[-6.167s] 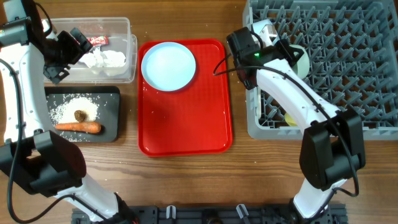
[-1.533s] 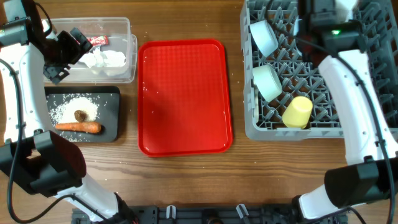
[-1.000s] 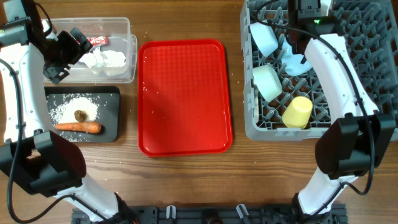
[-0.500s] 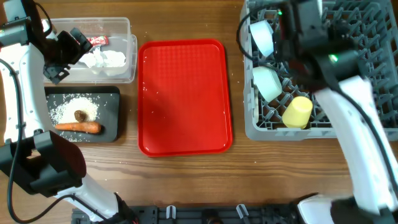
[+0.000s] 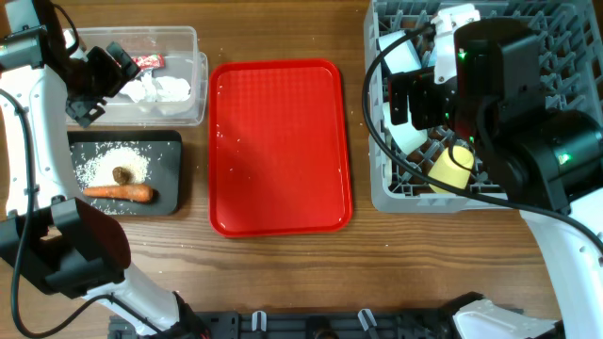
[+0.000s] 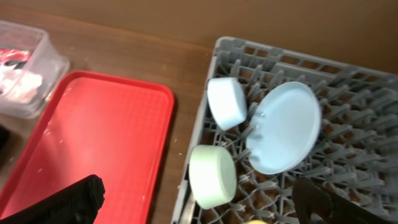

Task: Sort waste into correct bins and load items into the dishwasher rack

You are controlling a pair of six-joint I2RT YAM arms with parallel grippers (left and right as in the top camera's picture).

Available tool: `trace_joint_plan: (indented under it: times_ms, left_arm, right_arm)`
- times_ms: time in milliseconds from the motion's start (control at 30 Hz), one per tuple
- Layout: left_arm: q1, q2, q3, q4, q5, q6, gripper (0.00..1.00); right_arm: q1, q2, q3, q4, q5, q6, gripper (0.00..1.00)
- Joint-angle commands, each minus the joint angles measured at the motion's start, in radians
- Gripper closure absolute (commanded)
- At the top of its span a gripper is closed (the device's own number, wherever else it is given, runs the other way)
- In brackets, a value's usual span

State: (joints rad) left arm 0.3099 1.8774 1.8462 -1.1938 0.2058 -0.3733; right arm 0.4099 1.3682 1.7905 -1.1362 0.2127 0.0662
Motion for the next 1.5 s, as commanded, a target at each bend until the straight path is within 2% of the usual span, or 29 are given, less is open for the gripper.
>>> trace_joint_plan:
  times_ms: [0, 200, 333, 533, 633, 733, 933, 1067, 1267, 1467]
  left_arm:
    - [0.003, -0.026, 0.021, 0.000, -0.006, -0.009, 0.00]
    - [0.002, -0.026, 0.021, 0.000, -0.006, -0.009, 0.00]
    - [0.003, -0.026, 0.021, 0.000, -0.006, -0.009, 0.00]
    - [0.003, -0.026, 0.021, 0.000, -0.006, -0.009, 0.00]
    - [0.003, -0.026, 0.021, 0.000, -0.006, -0.009, 0.00]
    - [0.003, -0.026, 0.021, 0.000, -0.006, -0.009, 0.00]
    - [0.003, -0.026, 0.021, 0.000, -0.006, -0.009, 0.00]
    - [0.002, -0.026, 0.021, 0.000, -0.006, -0.009, 0.00]
    - [0.003, -0.026, 0.021, 0.000, -0.006, -0.009, 0.00]
    - [0.003, -0.026, 0.021, 0.000, -0.006, -0.009, 0.00]
  right_arm:
    - [0.003, -0.034, 0.012, 0.035, 0.076, 0.015, 0.00]
    - [-0.055, -0.114, -0.064, 0.121, 0.095, 0.010, 0.00]
    - [-0.145, -0.260, -0.251, 0.279, -0.043, -0.079, 0.00]
    - [-0.186, -0.573, -0.791, 0.700, -0.070, -0.090, 0.00]
    - [-0.202, -0.731, -1.067, 0.920, -0.156, -0.090, 0.00]
    - [-0.209, -0.916, -1.318, 1.020, -0.177, -0.092, 0.00]
    - [-0.219, -1.187, -1.579, 1.052, -0.179, -0.090, 0.00]
    - [-0.219, -1.334, -1.674, 1.056, -0.253, -0.090, 0.00]
    - [-0.219, -1.365, -1.748, 1.059, -0.348, -0.111, 0.00]
    - [-0.219, -1.366, -1.786, 1.151, -0.356, -0.130, 0.00]
